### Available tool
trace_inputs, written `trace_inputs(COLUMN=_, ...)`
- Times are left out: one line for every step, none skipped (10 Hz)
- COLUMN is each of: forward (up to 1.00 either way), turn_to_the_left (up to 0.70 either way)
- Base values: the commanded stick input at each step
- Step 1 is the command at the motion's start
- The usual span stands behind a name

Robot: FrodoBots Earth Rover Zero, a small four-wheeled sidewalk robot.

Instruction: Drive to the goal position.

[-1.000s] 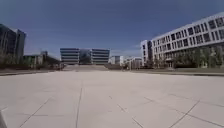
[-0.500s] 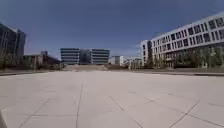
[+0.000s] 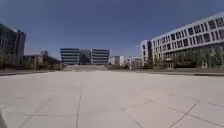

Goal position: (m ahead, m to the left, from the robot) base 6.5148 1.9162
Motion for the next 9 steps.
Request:
trace_inputs(forward=0.09, turn_to_the_left=-0.05)
trace_inputs(forward=0.09, turn_to_the_left=-0.05)
trace_inputs(forward=0.09, turn_to_the_left=-0.05)
trace_inputs(forward=0.09, turn_to_the_left=-0.05)
trace_inputs(forward=0.09, turn_to_the_left=-0.05)
trace_inputs(forward=0.09, turn_to_the_left=-0.05)
trace_inputs(forward=0.09, turn_to_the_left=-0.05)
trace_inputs(forward=0.09, turn_to_the_left=-0.05)
trace_inputs(forward=0.09, turn_to_the_left=-0.05)
